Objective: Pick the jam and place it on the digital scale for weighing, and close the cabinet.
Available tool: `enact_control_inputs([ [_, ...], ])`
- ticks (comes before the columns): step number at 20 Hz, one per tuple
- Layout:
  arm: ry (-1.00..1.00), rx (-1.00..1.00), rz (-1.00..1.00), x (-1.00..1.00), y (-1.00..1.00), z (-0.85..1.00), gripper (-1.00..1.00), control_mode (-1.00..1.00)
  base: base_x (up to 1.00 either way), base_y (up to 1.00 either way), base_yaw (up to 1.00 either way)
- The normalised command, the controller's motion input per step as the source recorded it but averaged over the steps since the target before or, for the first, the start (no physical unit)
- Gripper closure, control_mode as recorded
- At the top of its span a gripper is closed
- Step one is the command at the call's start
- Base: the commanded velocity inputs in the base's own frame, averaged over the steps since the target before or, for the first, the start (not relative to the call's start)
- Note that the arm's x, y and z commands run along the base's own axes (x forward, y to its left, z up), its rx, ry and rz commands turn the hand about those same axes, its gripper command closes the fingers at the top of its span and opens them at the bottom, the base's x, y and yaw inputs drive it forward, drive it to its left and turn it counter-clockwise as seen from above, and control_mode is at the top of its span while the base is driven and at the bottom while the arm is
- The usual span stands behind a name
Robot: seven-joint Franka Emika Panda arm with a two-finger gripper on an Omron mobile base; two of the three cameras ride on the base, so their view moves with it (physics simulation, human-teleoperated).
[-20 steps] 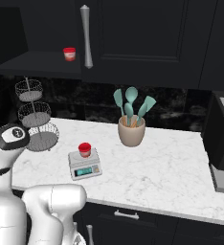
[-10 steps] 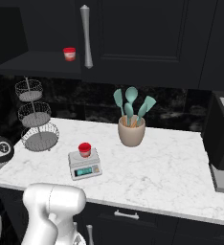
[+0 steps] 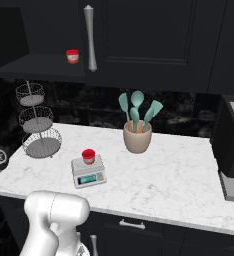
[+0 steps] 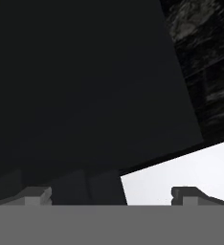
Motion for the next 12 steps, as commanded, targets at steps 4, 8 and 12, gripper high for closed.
enact_control_inputs([
  [4,-0.24,-0.08,0.00,-0.65,0.55,-0.24,-1.00,-1.00,0.00,0.00,0.00],
  [8,-0.04,-0.10,0.00,-0.86,0.05,-0.02,-1.00,-1.00,0.00,0.00,0.00],
  [12,0.00,-0.18,0.00,-0.97,0.00,0.00,-1.00,-1.00,0.00,0.00,0.00],
])
